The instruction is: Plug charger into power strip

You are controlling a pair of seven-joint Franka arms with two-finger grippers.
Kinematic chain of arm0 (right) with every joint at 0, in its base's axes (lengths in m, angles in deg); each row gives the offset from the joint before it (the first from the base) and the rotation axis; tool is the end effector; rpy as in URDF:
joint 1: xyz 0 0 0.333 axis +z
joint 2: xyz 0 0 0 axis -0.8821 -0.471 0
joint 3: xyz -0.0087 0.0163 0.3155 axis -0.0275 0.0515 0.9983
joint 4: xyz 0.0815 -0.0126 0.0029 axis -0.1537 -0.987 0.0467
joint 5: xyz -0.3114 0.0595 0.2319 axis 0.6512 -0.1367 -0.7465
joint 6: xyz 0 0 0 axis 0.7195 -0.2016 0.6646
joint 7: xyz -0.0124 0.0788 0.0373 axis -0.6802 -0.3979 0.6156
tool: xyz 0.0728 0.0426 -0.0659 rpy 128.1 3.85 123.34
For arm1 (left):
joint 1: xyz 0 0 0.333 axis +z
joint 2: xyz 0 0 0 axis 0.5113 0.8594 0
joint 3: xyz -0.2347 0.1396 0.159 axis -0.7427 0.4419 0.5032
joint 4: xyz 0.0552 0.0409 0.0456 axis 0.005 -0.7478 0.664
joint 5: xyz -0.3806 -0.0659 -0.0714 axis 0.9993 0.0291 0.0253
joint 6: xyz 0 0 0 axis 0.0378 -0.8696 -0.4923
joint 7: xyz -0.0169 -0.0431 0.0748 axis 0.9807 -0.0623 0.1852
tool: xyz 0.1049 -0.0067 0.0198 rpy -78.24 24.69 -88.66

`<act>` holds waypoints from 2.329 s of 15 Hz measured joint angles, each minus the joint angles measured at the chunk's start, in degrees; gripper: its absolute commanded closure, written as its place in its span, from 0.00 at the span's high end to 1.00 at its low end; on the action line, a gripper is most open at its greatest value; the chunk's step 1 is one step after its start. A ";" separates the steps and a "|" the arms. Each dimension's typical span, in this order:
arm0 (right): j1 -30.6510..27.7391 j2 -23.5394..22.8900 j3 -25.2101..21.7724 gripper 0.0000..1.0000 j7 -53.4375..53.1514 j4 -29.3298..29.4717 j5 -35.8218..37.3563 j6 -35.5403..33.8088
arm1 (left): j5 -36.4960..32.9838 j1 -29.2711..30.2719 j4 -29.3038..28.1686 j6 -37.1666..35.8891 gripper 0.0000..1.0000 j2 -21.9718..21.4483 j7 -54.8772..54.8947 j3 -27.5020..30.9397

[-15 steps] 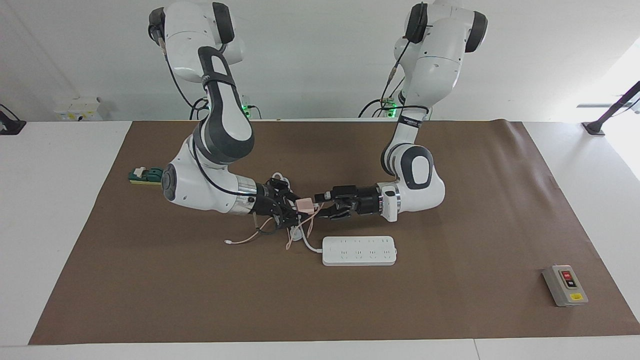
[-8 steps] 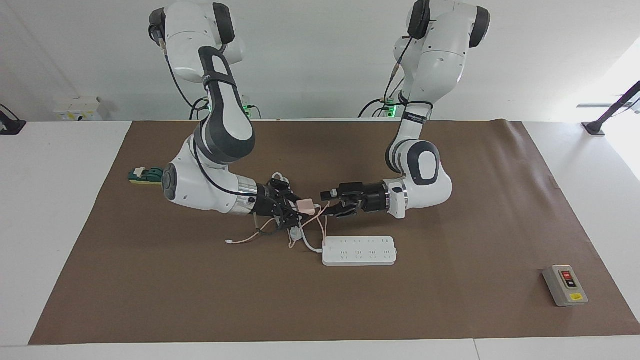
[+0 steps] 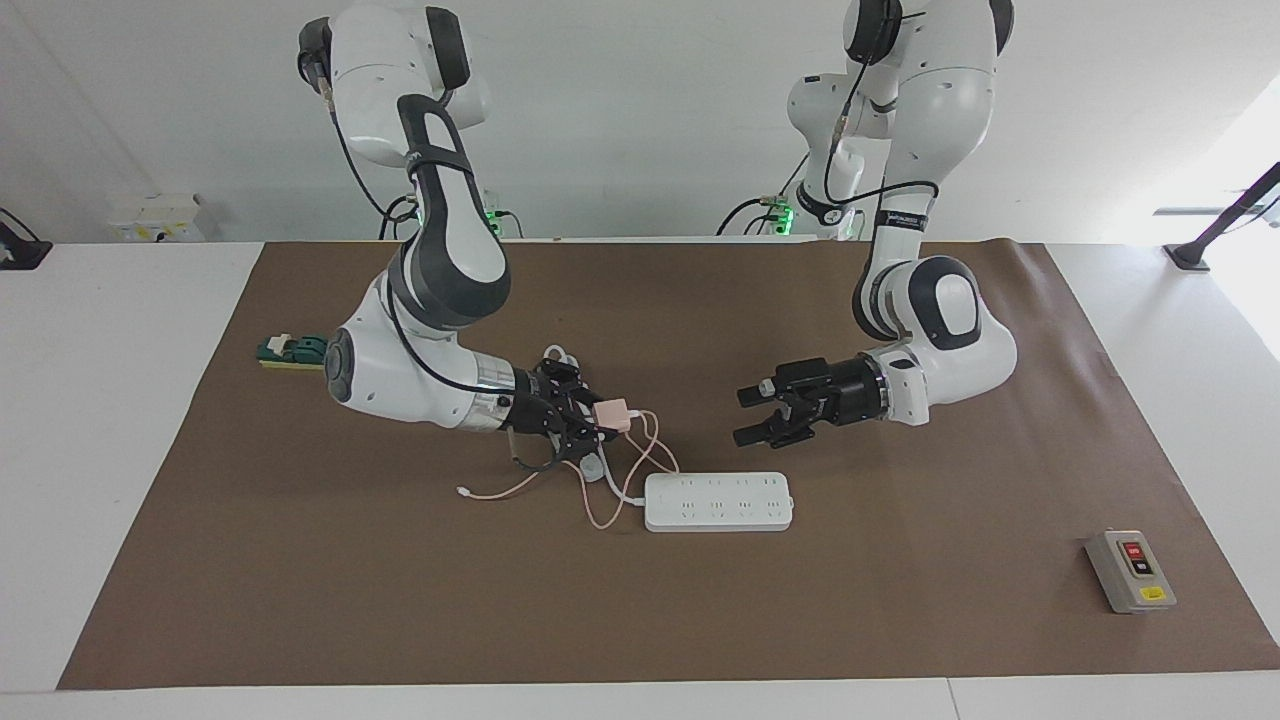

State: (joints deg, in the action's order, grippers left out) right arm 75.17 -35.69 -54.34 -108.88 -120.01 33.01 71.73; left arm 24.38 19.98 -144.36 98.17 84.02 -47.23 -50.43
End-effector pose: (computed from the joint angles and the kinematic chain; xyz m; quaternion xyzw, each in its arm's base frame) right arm 0.6770 0.2125 0.3910 -0.7212 0.5632 0.3173 0.2489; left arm 0.6436 -0.1986 0.3782 0.7429 0.0263 0.0652 0.6657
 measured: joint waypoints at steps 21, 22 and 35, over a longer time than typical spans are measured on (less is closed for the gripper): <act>-0.02 -0.06 -0.10 0.00 0.00 0.04 -4.36 2.29 | 3.40 -6.28 -6.50 -2.36 1.00 -3.57 -11.92 -1.71; -0.02 -0.07 -0.09 0.00 0.00 0.04 -4.38 2.29 | 4.49 -6.65 -6.50 -2.35 1.00 -2.76 -11.11 -1.71; -0.07 -0.10 -0.12 0.00 0.00 0.04 -4.39 2.29 | 8.97 -11.66 -3.14 3.99 1.00 1.04 -6.05 -1.57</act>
State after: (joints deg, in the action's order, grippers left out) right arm 75.10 -35.79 -54.46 -108.88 -119.97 28.62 74.03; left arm 33.35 8.33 -147.50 102.17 85.06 -53.27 -52.01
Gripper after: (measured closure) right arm 0.489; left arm 0.000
